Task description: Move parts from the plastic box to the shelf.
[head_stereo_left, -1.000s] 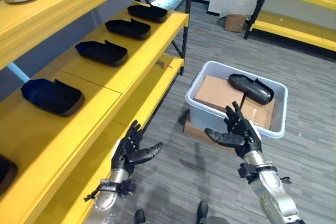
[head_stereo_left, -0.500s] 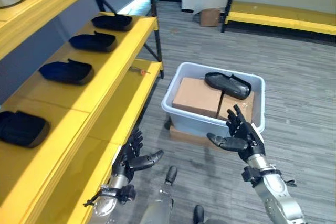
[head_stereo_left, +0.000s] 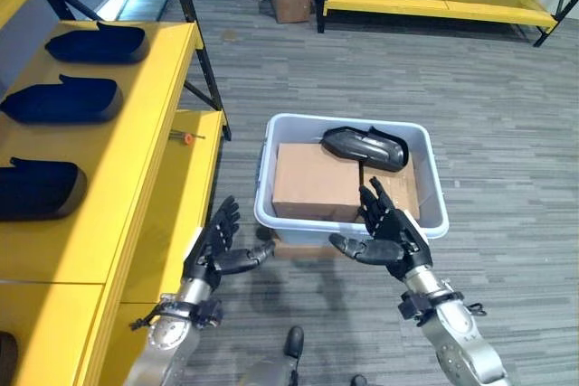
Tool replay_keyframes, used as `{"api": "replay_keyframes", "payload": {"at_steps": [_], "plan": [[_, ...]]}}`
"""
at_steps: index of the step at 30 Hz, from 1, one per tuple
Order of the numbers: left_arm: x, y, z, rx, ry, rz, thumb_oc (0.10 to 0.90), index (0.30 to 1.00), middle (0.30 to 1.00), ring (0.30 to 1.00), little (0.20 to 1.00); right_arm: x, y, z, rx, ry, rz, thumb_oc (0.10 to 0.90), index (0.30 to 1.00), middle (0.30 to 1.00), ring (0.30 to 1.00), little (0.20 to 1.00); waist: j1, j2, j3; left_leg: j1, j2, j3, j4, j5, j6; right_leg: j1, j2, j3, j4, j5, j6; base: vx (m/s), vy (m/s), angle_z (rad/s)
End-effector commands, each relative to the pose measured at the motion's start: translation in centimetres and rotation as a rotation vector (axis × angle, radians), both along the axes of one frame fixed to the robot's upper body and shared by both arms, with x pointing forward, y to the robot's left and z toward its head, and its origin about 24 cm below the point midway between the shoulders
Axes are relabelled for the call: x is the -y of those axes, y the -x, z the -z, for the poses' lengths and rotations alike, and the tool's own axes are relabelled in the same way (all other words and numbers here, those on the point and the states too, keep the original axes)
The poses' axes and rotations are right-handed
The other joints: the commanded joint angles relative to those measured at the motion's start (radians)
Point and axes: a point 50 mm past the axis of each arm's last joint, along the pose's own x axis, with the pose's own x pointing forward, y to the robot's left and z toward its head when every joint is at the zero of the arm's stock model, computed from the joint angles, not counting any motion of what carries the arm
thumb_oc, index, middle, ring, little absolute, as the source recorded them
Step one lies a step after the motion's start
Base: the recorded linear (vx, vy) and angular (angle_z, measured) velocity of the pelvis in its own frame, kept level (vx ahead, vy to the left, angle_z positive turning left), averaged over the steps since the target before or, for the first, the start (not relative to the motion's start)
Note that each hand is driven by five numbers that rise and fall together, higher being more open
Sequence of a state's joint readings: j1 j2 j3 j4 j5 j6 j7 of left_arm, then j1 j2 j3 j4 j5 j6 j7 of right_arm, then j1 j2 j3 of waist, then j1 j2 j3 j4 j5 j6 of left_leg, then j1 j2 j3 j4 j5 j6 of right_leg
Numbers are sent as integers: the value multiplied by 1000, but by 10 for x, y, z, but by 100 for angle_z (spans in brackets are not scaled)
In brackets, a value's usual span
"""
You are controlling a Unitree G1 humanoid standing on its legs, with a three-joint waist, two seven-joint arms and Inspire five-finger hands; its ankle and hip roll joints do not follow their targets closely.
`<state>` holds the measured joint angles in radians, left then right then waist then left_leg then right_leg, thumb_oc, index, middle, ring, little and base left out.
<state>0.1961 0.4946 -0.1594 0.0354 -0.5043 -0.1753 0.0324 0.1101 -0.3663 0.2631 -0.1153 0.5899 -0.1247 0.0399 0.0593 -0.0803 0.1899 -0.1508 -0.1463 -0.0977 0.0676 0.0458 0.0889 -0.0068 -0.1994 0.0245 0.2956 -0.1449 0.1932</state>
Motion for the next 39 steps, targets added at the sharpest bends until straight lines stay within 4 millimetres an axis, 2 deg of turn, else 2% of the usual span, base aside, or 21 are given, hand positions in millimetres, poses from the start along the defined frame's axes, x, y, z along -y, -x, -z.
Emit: {"api": "replay_keyframes", "payload": {"at_steps": [1,2,3,4,6,7,8,9,10,11,13,15,17,19,22,24,25,28,32,35,39], "plan": [[2,-4,-41,214,-30,48,900,1000,1000,1000,1000,-2,-6,-38,214,-27,-16,900,1000,1000,1000,1000,-18,21,-5,-7,44,-96,57,-41,14,-123,49,2,253,275,-68,156,180,15],[2,-4,-41,212,-36,47,900,1000,1000,1000,1000,-3,-6,-37,209,-28,-13,900,1000,1000,1000,1000,-18,30,2,10,48,-91,53,-50,17,-155,33,-32,263,254,-75,162,96,33],[1,-4,-39,206,-35,47,900,1000,1000,1000,1000,-4,-6,-36,202,-35,-12,900,1000,1000,1000,1000,-20,36,3,32,52,-82,43,-59,16,-185,16,-67,222,221,-84,123,47,35],[1,-4,-39,205,-35,47,900,1000,1000,1000,1000,-4,-6,-36,202,-35,-12,900,1000,1000,1000,1000,-22,36,5,36,52,-84,41,-61,15,-180,16,-70,223,217,-85,158,-18,-1],[0,-2,-38,200,-19,40,900,1000,1000,1000,1000,-5,-7,-35,199,-47,-12,900,1000,1000,1000,1000,-31,38,13,77,66,-82,20,-77,-1,-188,-3,-104,63,189,-84,200,-119,-15],[-1,-1,-37,197,-7,31,900,1000,1000,1000,1000,-4,-8,-35,198,-47,-7,900,1000,1000,1000,1000,-34,35,21,91,73,-78,17,-90,-12,-194,-20,-122,-47,207,-70,521,-458,9],[-1,4,-31,178,10,8,900,1000,1000,1000,1000,-6,-8,-40,220,-34,-21,900,1000,1000,1000,1000,-43,10,39,165,115,-77,12,-147,-53,-200,-86,-146,-277,344,2,524,-491,-1],[-2,6,-30,176,12,0,900,1000,1000,1000,1000,-5,-6,-40,219,-37,-21,900,1000,1000,1000,1000,-40,-2,30,176,121,-76,8,-153,-62,-173,-85,-162,-298,343,5,445,-420,-4],[-2,6,-30,176,12,0,900,1000,1000,1000,1000,-5,-6,-40,219,-37,-21,900,1000,1000,1000,1000,-40,-1,30,177,121,-76,7,-153,-62,-172,-85,-163,-299,343,4,293,-337,3],[-1,11,-24,149,40,-6,900,1000,1000,1000,1000,-2,-4,-42,224,-31,-21,900,1000,1000,1000,1000,-36,-19,-1,197,158,-86,-19,-157,-89,-147,-61,-191,-292,330,-5,278,-343,19],[-1,14,-22,139,49,-7,900,1000,1000,1000,1000,1,-3,-43,229,-17,-20,900,1000,1000,1000,1000,-37,-15,-12,208,202,-100,-41,-147,-106,-135,-36,-215,-278,307,-14,253,-363,31],[0,14,-22,136,67,-5,900,1000,1000,1000,1000,4,-3,-45,237,-4,-15,900,1000,1000,1000,1000,-43,-1,-17,203,243,-114,-64,-129,-124,-131,-12,-238,-272,277,-28,120,-279,56],[1,12,-25,142,68,9,900,1000,1000,1000,1000,11,-8,-54,282,48,2,900,1000,1000,1000,1000,-50,27,-10,179,315,-121,-110,-71,-156,-156,19,-271,-248,232,-49,74,-306,38],[2,12,-26,146,76,6,900,1000,1000,1000,1000,14,-11,-61,318,85,10,900,1000,1000,1000,1000,-50,38,0,165,332,-124,-126,-49,-166,-180,25,-275,-229,222,-55,-9,-145,3],[1,11,-27,151,79,3,900,1000,1000,1000,1000,18,-15,-74,381,139,26,900,1000,1000,1000,1000,-47,48,9,153,345,-123,-141,-30,-172,-204,29,-277,-211,214,-59,-18,-66,1],[2,10,-30,165,82,13,900,1000,1000,1000,1000,22,-25,-94,480,232,51,900,1000,1000,1000,1000,-41,56,28,130,352,-119,-152,-9,-180,-239,30,-279,-191,212,-64,-49,-60,-6],[2,10,-31,166,83,13,900,1000,1000,1000,1000,22,-25,-95,481,233,51,900,1000,1000,1000,1000,-41,56,27,128,352,-119,-152,-9,-180,-242,30,-279,-189,211,-64,-80,-52,2],[6,6,-38,190,80,66,900,1000,1000,1000,1000,17,-49,-128,647,437,79,900,1000,1000,1000,1000,-20,65,70,70,356,-117,-155,18,-189,-314,28,-273,-155,214,-67,-108,-51,-1],[10,4,-42,201,88,93,900,1000,1000,1000,1000,15,-67,-138,668,490,117,900,1000,1000,1000,1000,-7,71,102,33,355,-122,-155,34,-194,-351,22,-276,-141,216,-68,-85,-36,-1],[15,0,-46,224,108,99,900,1000,1000,1000,1000,11,-88,-143,668,565,163,900,1000,1000,1000,1000,15,78,140,-7,346,-126,-155,50,-201,-388,13,-281,-131,222,-70,-75,-27,5],[19,-2,-47,231,127,97,900,1000,1000,1000,1000,18,-102,-143,643,634,222,900,1000,1000,1000,1000,27,90,167,-42,342,-137,-155,64,-206,-422,1,-286,-110,219,-70,-35,-21,10]]}}
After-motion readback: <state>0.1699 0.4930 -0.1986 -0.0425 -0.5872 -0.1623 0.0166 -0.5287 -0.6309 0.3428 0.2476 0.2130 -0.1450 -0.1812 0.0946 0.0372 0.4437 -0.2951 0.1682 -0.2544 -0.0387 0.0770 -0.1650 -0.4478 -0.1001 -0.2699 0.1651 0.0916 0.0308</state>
